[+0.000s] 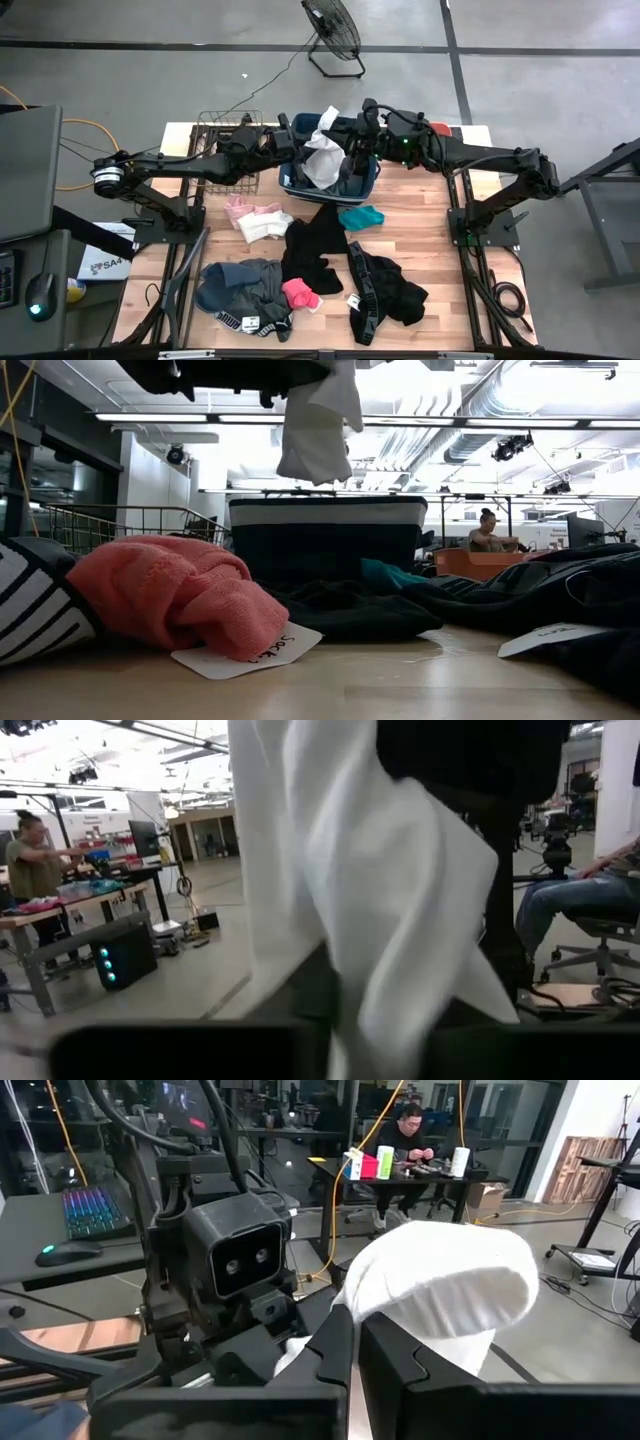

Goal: Pick & Place Cloths
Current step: Put the white underwear into the wire basket

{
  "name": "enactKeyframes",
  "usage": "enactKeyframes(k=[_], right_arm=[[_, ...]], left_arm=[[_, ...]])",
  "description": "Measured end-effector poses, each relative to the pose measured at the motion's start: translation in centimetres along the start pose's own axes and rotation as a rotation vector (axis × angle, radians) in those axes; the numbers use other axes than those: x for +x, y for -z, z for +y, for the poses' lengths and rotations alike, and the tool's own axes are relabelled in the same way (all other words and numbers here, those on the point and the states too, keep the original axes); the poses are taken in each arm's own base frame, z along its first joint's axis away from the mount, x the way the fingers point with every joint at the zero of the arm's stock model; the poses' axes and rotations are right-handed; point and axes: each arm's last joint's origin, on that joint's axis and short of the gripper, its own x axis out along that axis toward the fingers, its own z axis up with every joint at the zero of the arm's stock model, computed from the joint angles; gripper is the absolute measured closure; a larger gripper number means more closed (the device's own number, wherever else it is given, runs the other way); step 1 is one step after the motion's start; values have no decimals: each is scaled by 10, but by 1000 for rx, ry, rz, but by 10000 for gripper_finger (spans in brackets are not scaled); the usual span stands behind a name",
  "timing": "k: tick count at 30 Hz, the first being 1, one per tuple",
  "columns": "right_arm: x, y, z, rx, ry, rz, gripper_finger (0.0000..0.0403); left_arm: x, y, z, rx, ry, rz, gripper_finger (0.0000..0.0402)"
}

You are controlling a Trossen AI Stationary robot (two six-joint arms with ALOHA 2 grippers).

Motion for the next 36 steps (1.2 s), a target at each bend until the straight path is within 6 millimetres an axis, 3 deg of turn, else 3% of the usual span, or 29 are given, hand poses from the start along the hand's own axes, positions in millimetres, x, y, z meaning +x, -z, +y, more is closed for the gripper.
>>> enactKeyframes(k=[2,13,20,26,30,36], right_arm=[[0,0,0,0,0,2,400],[0,1,-1,-24,28,8,369],[-5,-3,-2,-23,34,-1,274],[-15,-6,-6,-28,103,22,183],[-24,-9,-8,-3,101,31,156],[-33,-7,-5,13,87,89,152]], left_arm=[[0,0,0,1,0,5,389],[0,2,0,3,1,16,398],[0,3,0,6,3,32,399],[-10,-12,4,64,-49,27,400],[-23,-27,8,100,-88,37,400],[-44,-43,14,175,-174,97,401]])
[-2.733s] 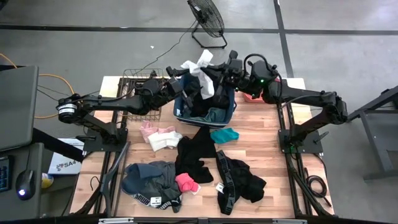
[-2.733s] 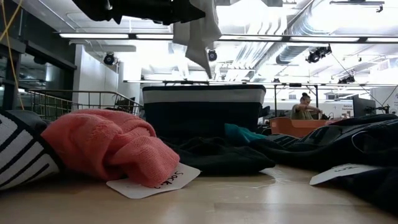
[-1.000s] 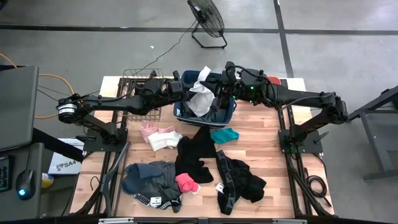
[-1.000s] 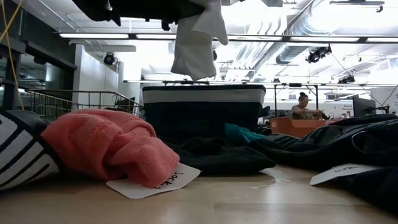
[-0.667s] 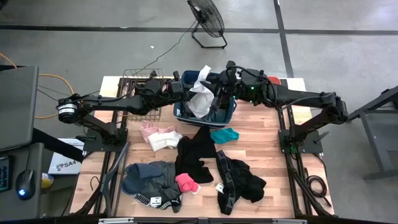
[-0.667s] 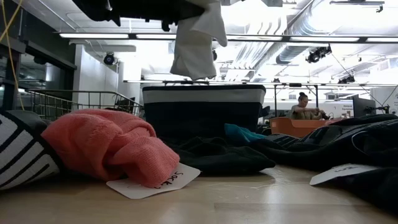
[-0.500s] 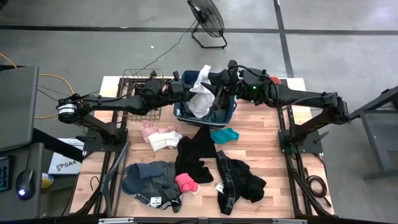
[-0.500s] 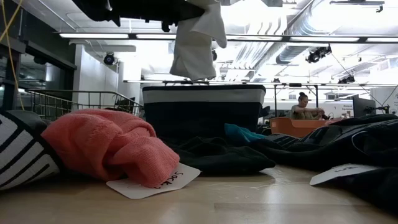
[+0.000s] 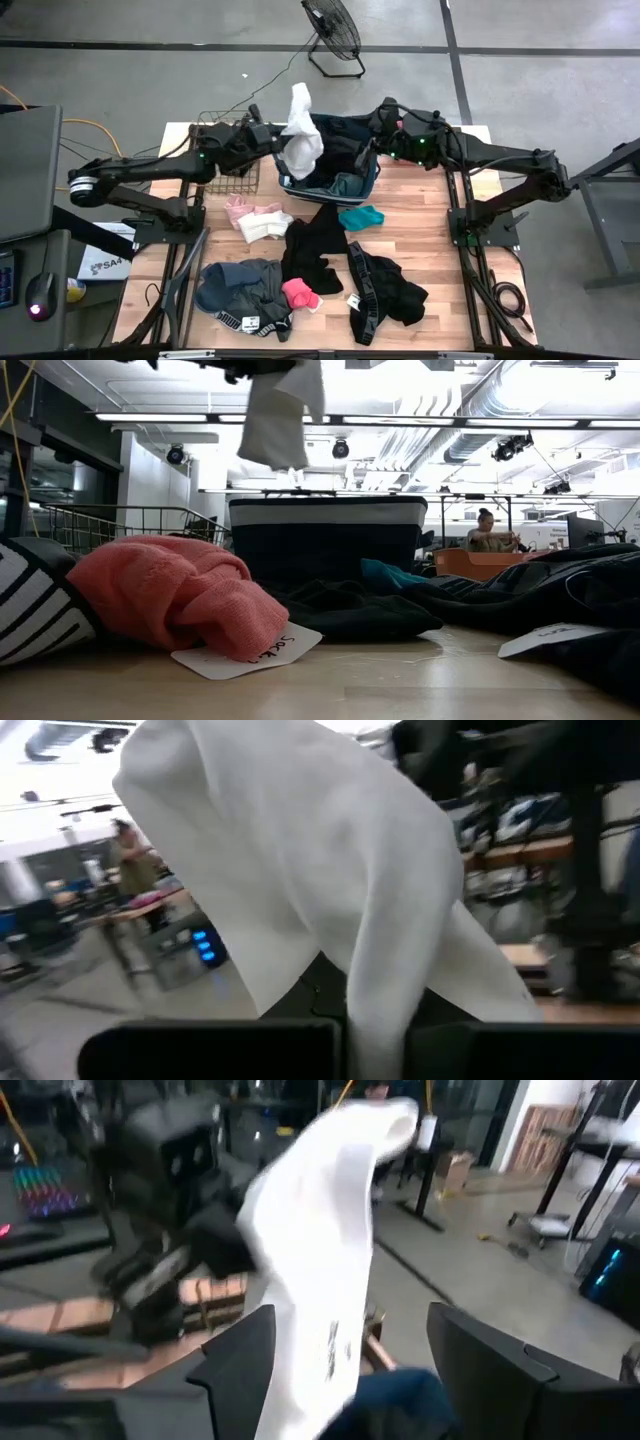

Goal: Pick & Place Cloths
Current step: Put the white underwear into the wire basket

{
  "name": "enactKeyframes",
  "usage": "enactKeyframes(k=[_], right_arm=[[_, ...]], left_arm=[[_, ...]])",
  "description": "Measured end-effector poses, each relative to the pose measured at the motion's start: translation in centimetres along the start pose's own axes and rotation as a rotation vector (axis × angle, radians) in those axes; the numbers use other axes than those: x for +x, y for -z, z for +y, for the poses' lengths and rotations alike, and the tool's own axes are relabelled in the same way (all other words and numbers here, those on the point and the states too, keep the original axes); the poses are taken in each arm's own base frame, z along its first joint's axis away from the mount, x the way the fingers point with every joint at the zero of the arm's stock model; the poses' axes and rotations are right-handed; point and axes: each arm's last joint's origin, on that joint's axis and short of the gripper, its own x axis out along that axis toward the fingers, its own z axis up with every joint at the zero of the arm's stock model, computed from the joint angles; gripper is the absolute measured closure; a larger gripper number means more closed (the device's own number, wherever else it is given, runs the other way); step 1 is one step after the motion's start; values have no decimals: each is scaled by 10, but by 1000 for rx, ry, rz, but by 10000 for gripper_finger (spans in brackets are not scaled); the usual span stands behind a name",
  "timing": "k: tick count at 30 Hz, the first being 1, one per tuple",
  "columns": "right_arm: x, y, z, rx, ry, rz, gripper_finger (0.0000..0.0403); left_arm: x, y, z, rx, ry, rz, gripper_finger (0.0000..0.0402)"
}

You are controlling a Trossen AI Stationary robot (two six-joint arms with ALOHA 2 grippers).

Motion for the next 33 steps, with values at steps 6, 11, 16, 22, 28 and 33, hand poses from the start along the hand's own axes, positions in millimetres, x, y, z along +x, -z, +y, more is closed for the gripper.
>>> enactKeyframes(k=[6,11,16,22,28,33], right_arm=[[-2,9,7,-8,-23,85,154],[-4,11,12,-1,-42,106,154],[-6,11,18,-3,-62,105,154],[-7,11,20,-4,-69,104,154],[-7,13,20,-6,-67,124,154],[-7,15,20,-10,-67,142,154]], left_arm=[[-24,-8,14,120,-151,126,401],[-43,-10,25,190,-315,249,401],[-58,-7,33,247,-489,389,401],[-65,8,33,306,-594,566,401],[-70,27,31,367,-641,732,401],[-75,41,41,341,-680,833,401]])
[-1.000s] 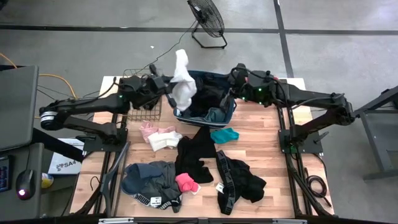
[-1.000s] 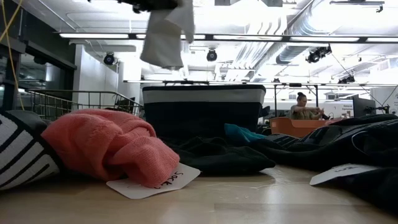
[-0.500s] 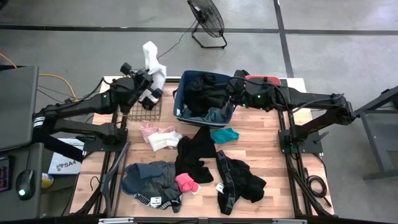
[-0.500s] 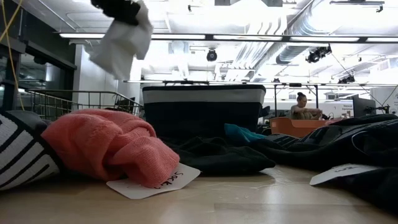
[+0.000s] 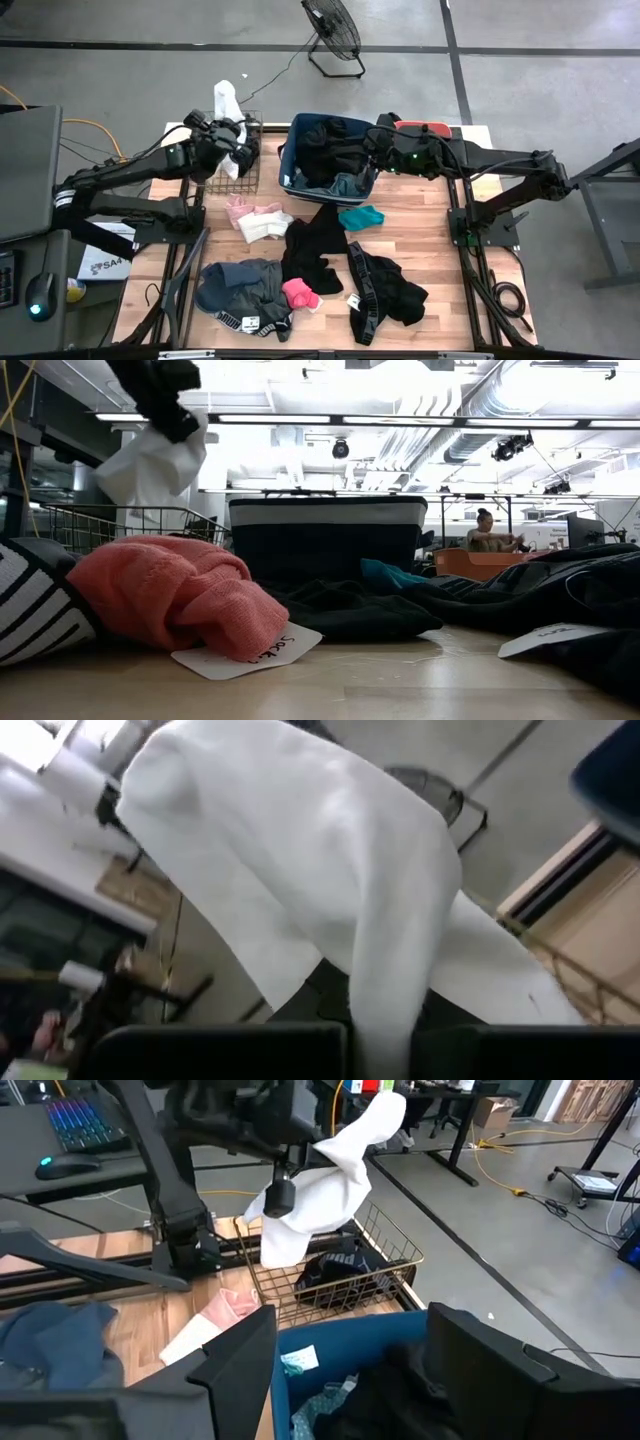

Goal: Pick & Place Cloths
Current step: Put the white underwear into the wire basket

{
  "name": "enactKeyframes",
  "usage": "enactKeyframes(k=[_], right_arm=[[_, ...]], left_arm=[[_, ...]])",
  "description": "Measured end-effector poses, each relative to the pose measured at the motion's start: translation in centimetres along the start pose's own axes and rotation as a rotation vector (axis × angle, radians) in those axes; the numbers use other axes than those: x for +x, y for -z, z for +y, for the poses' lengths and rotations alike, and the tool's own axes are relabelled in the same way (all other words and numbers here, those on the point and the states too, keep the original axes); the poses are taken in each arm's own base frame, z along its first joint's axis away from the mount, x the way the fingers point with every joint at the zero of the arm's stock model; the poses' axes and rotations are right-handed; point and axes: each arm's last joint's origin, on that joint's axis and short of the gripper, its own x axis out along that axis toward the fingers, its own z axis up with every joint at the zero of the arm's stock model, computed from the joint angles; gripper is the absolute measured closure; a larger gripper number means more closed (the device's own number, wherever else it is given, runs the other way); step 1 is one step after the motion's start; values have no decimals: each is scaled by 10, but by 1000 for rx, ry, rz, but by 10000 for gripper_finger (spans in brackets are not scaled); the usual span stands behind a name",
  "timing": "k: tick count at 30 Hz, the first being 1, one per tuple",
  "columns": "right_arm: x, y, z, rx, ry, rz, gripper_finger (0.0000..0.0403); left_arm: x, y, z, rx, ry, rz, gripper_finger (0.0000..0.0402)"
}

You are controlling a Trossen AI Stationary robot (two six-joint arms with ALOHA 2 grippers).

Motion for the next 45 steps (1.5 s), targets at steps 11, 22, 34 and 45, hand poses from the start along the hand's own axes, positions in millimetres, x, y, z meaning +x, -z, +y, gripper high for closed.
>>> enactKeyframes(k=[11,22,34,45], right_arm=[[0,2,0,-2,0,19,154],[0,6,0,5,2,64,154],[0,7,0,3,-1,67,154],[-1,8,1,-2,0,79,154]], left_arm=[[45,12,-2,-13,133,181,401],[86,33,-24,82,247,420,401],[98,53,-35,17,425,643,401],[100,55,-40,22,443,672,393]])
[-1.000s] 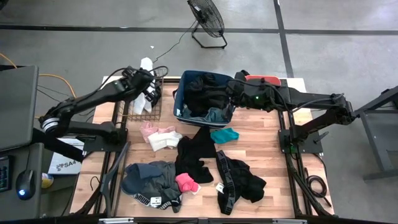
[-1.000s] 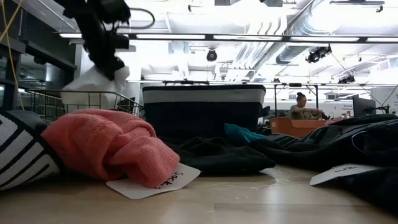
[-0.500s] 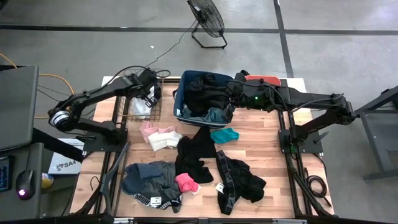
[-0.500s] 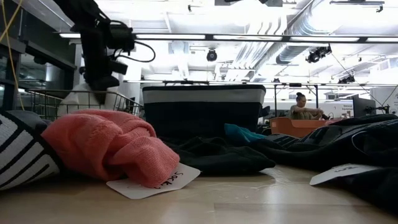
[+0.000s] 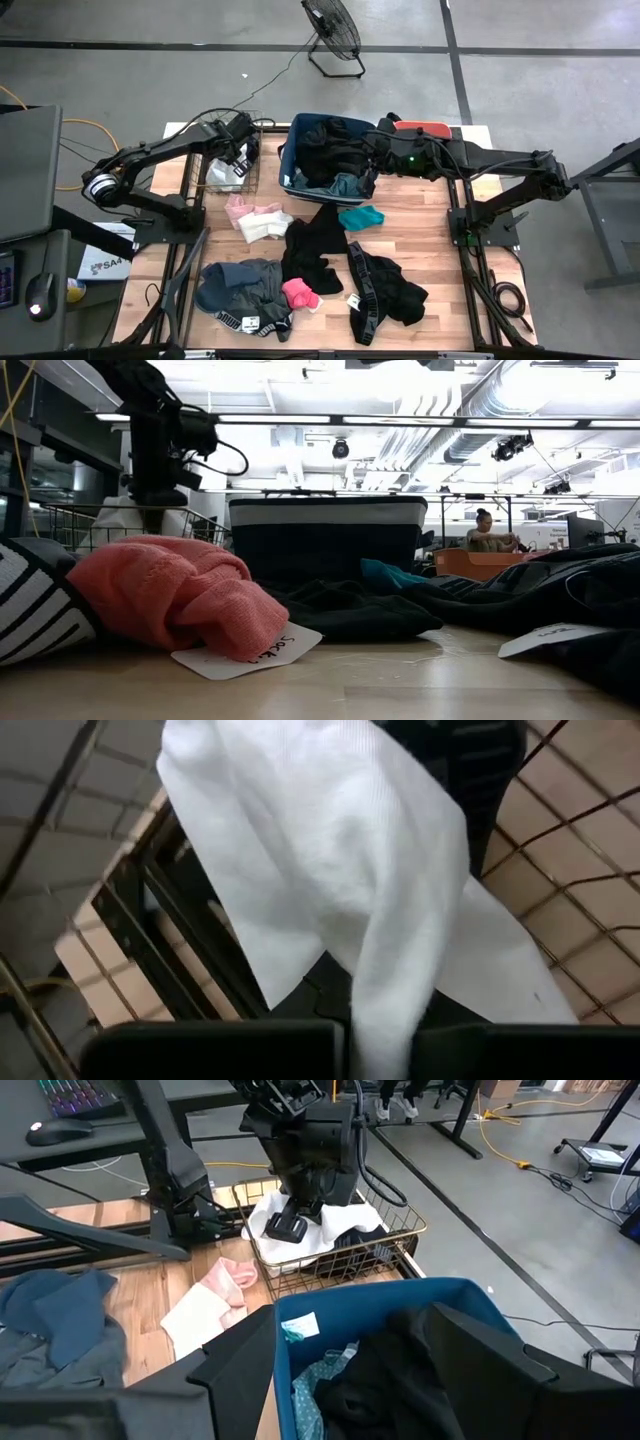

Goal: Pick & Place Cloths
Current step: Put the white underwear into the wire basket, then put the right black underwear into the wire basket

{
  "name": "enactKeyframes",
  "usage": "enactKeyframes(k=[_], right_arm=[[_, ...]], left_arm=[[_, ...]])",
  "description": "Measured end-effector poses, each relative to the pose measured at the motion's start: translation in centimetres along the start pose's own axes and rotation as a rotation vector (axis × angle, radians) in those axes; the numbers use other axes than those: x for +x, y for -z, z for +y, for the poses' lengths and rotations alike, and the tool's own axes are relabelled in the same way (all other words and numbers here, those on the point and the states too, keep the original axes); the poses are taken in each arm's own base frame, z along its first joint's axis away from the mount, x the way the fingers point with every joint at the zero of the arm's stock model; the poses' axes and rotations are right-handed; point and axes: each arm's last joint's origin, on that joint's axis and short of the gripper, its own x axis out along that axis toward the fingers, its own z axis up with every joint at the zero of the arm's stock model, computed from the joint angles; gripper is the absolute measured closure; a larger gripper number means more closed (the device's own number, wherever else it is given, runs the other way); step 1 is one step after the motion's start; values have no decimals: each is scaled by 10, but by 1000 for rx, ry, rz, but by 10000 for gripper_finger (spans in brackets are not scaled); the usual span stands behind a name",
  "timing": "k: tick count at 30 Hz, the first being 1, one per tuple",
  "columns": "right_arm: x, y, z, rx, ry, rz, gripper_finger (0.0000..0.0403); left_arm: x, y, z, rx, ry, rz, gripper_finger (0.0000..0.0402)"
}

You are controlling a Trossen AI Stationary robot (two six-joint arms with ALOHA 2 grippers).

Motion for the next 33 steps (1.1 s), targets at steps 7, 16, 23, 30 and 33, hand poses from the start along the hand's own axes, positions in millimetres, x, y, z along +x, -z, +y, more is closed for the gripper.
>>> enactKeyframes(k=[7,16,23,30,33], right_arm=[[0,2,0,-3,2,23,154],[0,5,0,10,5,49,154],[-1,15,-1,44,18,154,154],[1,41,13,22,-5,272,154],[2,57,23,-2,-27,333,154]], left_arm=[[0,-5,0,54,-7,-54,309],[-10,-2,7,33,-96,-87,201],[-29,4,16,-13,-149,-169,198],[-45,11,21,-90,-77,-246,199],[-50,13,21,-98,-4,-276,199]])
